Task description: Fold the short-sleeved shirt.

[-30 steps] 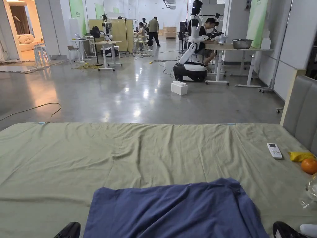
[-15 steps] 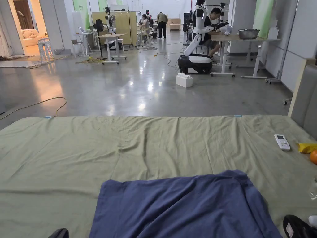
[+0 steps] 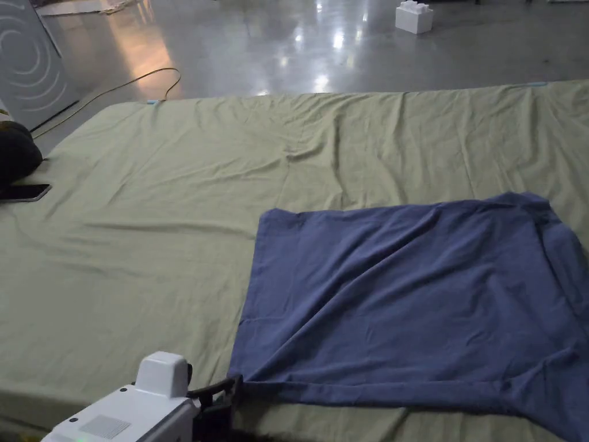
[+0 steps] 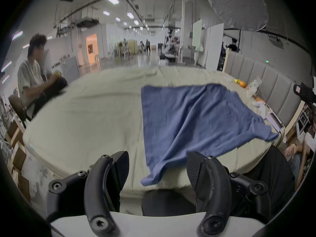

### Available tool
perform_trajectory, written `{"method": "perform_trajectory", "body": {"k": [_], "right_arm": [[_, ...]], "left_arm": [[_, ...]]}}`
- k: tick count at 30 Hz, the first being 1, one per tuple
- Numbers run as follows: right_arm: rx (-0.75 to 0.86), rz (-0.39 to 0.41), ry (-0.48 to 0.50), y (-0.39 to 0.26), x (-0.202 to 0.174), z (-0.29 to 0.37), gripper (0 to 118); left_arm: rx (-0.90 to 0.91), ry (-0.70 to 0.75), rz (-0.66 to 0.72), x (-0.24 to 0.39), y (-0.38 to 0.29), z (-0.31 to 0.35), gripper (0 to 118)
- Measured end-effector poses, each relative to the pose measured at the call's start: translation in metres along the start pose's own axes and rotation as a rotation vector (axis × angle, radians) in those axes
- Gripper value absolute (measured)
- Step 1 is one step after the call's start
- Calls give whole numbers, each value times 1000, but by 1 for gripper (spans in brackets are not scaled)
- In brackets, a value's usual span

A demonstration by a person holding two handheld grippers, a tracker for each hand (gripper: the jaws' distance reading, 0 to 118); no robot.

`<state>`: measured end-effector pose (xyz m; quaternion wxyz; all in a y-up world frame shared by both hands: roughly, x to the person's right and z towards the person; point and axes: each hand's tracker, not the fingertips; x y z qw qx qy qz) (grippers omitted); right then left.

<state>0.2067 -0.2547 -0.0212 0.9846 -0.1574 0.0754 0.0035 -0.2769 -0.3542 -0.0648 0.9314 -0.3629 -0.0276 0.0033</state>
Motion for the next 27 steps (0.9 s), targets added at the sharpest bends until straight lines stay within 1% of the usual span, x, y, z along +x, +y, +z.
{"method": "perform_trajectory", "body": {"k": [2, 4, 8, 9, 11, 12, 13, 14, 15, 18, 21, 23, 24, 25, 26, 27], "right_arm": [[-3, 7, -4, -2, 1, 1, 0], [-8, 7, -15, -4, 3, 3, 0], [-32, -18, -25, -10, 7, 3, 0], [-36, -22, -27, -12, 8, 2, 0], [-47, -23, -36, -15, 9, 3, 0], [-52, -20, -42, -17, 10, 4, 0], [-60, -13, -53, -19, 10, 5, 0], [-73, 0, -67, -21, 11, 6, 0], [-78, 9, -77, -23, 12, 7, 0], [-107, 10, -101, -30, 21, 7, 0], [-170, -9, -162, -42, 36, -4, 1], [-257, 0, -225, -57, 50, -19, 2], [-279, 3, -235, -65, 56, -26, 11], [-313, 8, -233, -74, 63, -33, 40], [-341, -3, -229, -82, 69, -40, 65], [-376, -28, -218, -92, 76, -47, 78]], "left_arm": [[-57, -29, -17, -5, -11, -19, 65], [-96, -27, -42, 0, -14, -27, 63], [-128, -55, -43, -10, -22, -51, 62], [-127, -52, -49, -11, -23, -55, 57], [-132, -49, -51, -12, -19, -63, 16], [-131, -31, -49, -9, -17, -64, 12], [-135, -8, -45, -5, -13, -65, 11], [-172, -33, -35, -6, -12, -70, 8], [-179, -42, -41, -5, -13, -73, 8], [-201, -36, -92, 0, -20, -80, 8], [-219, -31, -81, 6, -12, -76, 8], [-246, -34, -84, 7, -10, -81, 8], [-258, -30, -107, 6, -11, -86, 8], [-266, -18, -143, 9, -12, -88, 8], [-271, -5, -162, 13, -11, -88, 8], [-275, 7, -172, 17, -11, -88, 8]]}}
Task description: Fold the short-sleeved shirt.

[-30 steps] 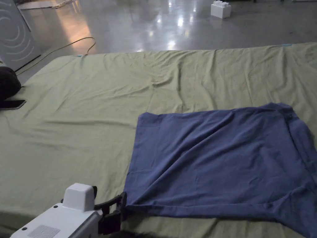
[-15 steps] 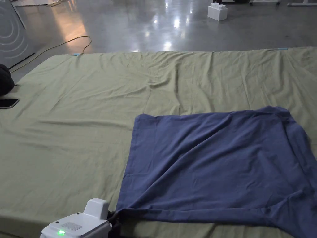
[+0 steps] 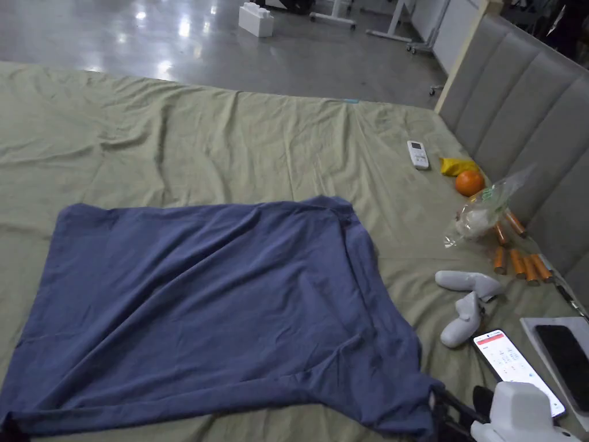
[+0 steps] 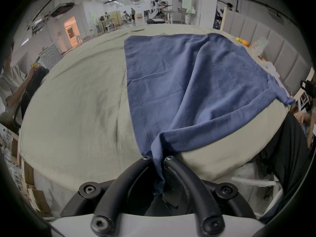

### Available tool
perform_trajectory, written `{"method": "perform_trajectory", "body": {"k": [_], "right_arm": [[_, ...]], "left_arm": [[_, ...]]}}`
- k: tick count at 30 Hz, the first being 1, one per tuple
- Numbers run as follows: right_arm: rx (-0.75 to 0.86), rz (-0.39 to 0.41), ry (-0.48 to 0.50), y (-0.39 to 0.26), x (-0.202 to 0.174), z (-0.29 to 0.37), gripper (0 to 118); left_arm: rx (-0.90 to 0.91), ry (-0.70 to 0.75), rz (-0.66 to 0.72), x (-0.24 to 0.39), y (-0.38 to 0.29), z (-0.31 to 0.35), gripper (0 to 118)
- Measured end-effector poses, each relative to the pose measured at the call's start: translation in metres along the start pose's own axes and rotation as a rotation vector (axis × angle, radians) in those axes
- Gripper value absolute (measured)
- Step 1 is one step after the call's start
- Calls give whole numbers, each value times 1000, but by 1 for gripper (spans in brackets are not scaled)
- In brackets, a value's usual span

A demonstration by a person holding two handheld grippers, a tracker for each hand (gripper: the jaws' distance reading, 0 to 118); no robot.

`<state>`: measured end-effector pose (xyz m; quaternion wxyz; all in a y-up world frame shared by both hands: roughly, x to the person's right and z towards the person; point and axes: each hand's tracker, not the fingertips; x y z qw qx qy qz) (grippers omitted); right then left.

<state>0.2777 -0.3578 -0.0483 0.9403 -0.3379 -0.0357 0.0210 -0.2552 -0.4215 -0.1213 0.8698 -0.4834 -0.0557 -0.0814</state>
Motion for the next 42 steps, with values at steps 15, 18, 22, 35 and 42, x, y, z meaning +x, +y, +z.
{"method": "perform_trajectory", "body": {"k": [15, 18, 22, 35, 42], "right_arm": [[-201, -23, 170, -17, 24, -81, 59], [-215, 16, 191, -24, 17, -91, 19], [-225, 27, 198, -25, 9, -92, 9], [3, -120, 266, 51, 24, -65, 6], [72, -77, 254, 146, 14, -140, 6]], "left_arm": [[-19, 19, 29, 12, 5, 6, 8], [-16, 18, 36, 10, 4, 5, 8], [-10, 12, 61, 7, 3, 6, 8], [292, -53, 159, -22, 21, 59, 6], [350, -46, 264, -75, 114, 29, 6]]}}
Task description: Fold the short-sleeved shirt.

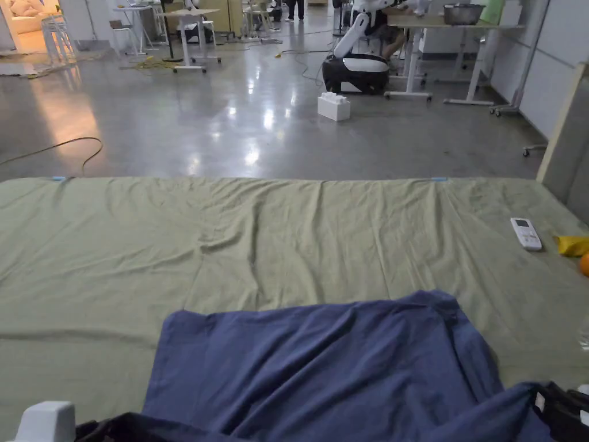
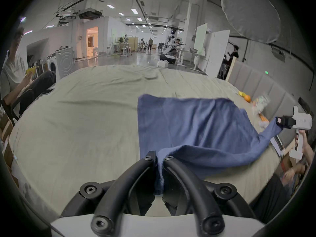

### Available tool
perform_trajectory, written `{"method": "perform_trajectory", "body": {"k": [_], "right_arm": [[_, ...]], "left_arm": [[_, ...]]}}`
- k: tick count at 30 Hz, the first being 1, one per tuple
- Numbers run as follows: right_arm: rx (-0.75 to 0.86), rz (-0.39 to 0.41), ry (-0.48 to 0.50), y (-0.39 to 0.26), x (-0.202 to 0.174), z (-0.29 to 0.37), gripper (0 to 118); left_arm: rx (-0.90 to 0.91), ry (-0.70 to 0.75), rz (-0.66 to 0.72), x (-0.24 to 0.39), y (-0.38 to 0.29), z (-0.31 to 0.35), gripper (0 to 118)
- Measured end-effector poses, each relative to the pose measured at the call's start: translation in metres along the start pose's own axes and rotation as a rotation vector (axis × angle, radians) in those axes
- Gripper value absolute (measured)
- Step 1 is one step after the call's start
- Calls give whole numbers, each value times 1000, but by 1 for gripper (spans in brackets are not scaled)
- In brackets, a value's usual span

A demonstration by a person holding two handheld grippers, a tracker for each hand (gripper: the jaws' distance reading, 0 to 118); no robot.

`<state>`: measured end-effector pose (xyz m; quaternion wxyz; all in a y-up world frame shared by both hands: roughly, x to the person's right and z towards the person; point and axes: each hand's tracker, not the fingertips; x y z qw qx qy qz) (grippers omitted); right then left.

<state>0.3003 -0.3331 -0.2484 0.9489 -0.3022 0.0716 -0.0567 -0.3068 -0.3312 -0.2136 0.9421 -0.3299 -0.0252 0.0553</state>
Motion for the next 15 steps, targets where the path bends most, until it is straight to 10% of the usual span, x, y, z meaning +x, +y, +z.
{"method": "perform_trajectory", "body": {"k": [9, 11, 13, 15], "right_arm": [[-141, -147, -11, 21, 14, -142, 6], [-188, -116, -36, 16, 9, -162, 17], [-214, -103, -75, 10, 11, -174, 69], [-218, -106, -72, 6, 19, -172, 80]], "left_arm": [[-100, 61, 137, -14, 38, -136, 12], [-142, 106, 156, -16, 31, -156, 55], [-151, 100, 193, -25, 26, -155, 100], [-137, 82, 223, -34, 20, -136, 101]]}}
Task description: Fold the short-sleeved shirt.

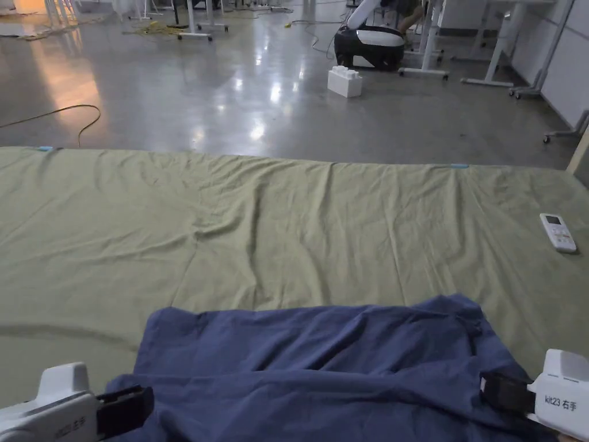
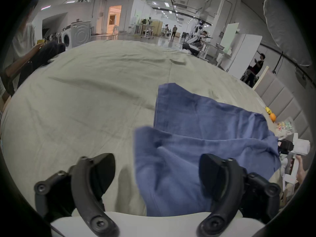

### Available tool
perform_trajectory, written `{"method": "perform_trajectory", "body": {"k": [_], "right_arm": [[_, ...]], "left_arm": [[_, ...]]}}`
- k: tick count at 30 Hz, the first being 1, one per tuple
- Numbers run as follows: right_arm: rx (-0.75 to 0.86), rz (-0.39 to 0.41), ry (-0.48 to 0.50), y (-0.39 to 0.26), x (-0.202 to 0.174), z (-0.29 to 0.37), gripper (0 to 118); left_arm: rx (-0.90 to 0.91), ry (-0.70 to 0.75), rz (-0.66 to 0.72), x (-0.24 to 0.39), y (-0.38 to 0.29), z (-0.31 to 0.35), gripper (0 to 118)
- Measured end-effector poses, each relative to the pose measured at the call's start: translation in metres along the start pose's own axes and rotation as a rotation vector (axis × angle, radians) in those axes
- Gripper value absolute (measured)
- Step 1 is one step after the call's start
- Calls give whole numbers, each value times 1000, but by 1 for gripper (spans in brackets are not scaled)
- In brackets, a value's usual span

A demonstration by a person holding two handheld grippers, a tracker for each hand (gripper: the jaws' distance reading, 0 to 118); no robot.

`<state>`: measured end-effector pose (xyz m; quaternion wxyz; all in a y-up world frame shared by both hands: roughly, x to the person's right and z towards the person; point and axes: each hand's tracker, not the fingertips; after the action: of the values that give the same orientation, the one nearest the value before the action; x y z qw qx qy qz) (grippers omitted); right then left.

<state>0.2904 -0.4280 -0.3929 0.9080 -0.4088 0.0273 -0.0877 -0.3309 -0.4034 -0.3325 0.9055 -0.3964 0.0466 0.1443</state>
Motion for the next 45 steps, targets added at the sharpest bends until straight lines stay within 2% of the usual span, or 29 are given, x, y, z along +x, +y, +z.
{"method": "perform_trajectory", "body": {"k": [1, 3, 5, 10, 12, 14, 17, 19, 20, 21, 22, 24, 25, 26, 27, 28, 29, 30, 31, 33, 34, 35, 36, 38, 45], "right_arm": [[54, 11, -5, 0, 2, 11, 79], [140, 11, -13, -1, 0, 49, 79], [221, 3, 21, -2, -1, 92, 79], [487, 30, 95, -24, -18, 215, 80], [579, 53, 101, -37, -29, 256, 80], [671, 31, 76, -65, -46, 298, 80], [742, 82, 110, -99, -73, 344, 80], [791, 151, 113, -111, -87, 364, 80], [775, 143, 107, -118, -93, 371, 80], [809, 179, 92, -121, -98, 380, 80], [803, 181, 95, -124, -102, 387, 80], [813, 180, 98, -128, -106, 395, 73], [836, 177, 103, -131, -109, 402, 62], [838, 173, 109, -132, -110, 407, 49], [836, 169, 113, -132, -110, 411, 33], [849, 169, 110, -134, -112, 414, 10], [872, 171, 83, -135, -115, 419, 3], [902, 200, 60, -134, -118, 423, 2], [883, 196, 80, -134, -116, 425, 0], [828, 180, 124, -134, -120, 424, 0], [847, 201, 121, -134, -123, 425, 0], [882, 261, 120, -133, -125, 429, 0], [869, 257, 115, -133, -127, 428, 0], [888, 323, 77, -131, -136, 429, 0], [883, 347, 98, -132, -143, 426, 0]], "left_arm": [[58, -57, -50, 1, 0, 13, 101], [109, 3, -159, 4, 1, 50, 101], [222, 15, -255, 23, 2, 116, 101], [472, -78, -247, 28, -9, 238, 101], [551, -67, -244, 46, -20, 285, 101], [635, -77, -177, 54, -40, 331, 101], [748, -148, -173, 76, -73, 386, 101], [803, -96, -228, 93, -89, 407, 101], [815, -22, -260, 101, -92, 410, 101], [832, 49, -290, 111, -97, 413, 100], [839, 85, -317, 119, -103, 416, 95], [865, 36, -341, 122, -113, 422, 73], [896, -3, -349, 121, -118, 427, 51], [930, -54, -346, 121, -124, 433, 37], [951, -86, -346, 121, -127, 438, 22], [944, -107, -341, 120, -129, 441, 8], [945, -107, -332, 121, -130, 444, 6], [945, -103, -330, 122, -130, 445, 2], [934, -108, -335, 122, -130, 446, 0], [904, -103, -338, 129, -126, 450, 0], [893, -100, -336, 130, -125, 450, 0], [891, -111, -337, 131, -125, 450, 0], [895, -106, -345, 131, -126, 449, 0], [893, -93, -349, 132, -125, 448, 0], [868, -95, -370, 134, -125, 445, 0]]}}
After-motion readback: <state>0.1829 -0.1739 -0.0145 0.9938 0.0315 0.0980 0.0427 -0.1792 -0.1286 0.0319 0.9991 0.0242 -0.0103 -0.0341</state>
